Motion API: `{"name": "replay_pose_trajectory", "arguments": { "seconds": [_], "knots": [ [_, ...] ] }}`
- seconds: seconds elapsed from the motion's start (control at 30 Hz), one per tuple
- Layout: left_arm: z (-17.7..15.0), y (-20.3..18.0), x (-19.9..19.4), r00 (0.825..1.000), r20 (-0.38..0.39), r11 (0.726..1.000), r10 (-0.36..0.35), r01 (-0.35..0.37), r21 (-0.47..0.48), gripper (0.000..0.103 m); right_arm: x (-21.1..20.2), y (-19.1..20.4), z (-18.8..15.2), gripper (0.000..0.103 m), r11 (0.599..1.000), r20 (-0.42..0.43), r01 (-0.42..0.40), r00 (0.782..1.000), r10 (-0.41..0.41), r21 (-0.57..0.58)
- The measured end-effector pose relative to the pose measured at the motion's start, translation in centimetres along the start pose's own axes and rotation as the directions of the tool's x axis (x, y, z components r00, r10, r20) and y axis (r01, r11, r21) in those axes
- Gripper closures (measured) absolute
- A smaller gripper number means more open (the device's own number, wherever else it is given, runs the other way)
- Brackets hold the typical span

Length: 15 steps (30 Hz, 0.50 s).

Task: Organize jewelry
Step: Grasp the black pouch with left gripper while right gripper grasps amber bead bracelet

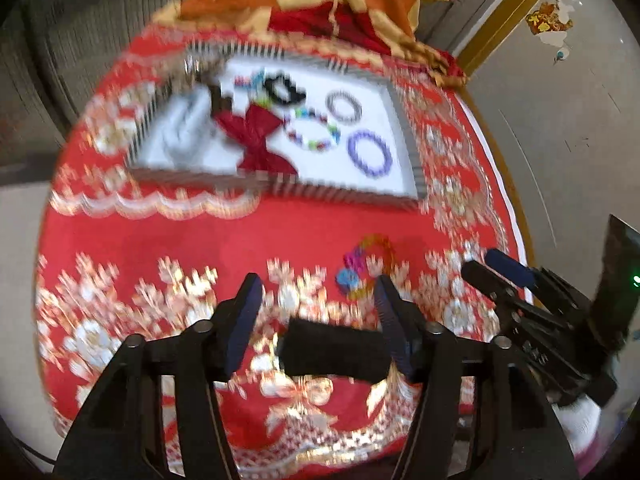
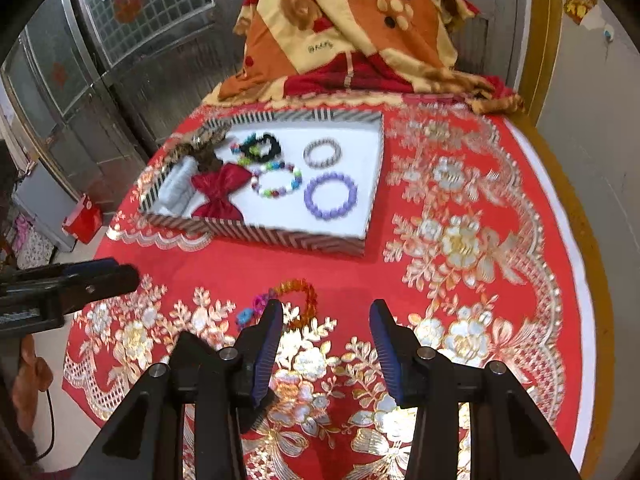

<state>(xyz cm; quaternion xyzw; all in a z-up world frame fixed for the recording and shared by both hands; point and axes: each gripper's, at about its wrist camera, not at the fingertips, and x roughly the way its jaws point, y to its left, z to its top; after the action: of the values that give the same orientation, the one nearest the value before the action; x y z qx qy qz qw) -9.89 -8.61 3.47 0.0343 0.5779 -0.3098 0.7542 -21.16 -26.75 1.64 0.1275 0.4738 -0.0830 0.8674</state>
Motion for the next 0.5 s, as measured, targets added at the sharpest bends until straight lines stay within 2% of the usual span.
{"name": "replay_pose_trajectory", "arguments": {
  "seconds": [0.13,0.27,0.33,0.5],
  "knots": [
    [-1.2,1.2,2.0,0.995,-0.095,0.998,-0.033,0.029,-0.048,0.038,1.9,0.1,-0.5,0.06,0.999,-0.039,-0.038,0.999,0.037,-0.023],
    [-2.4,1.7,4.2,0.983,-0.177,0.996,-0.054,0.041,-0.078,0.038,4.1,0.6,-0.4,0.06,0.997,-0.077,-0.063,0.995,0.059,-0.049],
    [-3.0,1.5,5.0,0.976,-0.212,0.998,-0.045,0.033,-0.059,0.036,5.3,1.0,-0.1,0.06,0.995,-0.09,-0.066,0.994,0.059,-0.073],
    [-3.7,1.4,6.2,0.972,-0.236,0.999,0.011,-0.019,-0.032,0.036,7.9,1.7,0.7,0.06,0.99,-0.109,-0.062,0.993,0.049,-0.127]
  ]
}}
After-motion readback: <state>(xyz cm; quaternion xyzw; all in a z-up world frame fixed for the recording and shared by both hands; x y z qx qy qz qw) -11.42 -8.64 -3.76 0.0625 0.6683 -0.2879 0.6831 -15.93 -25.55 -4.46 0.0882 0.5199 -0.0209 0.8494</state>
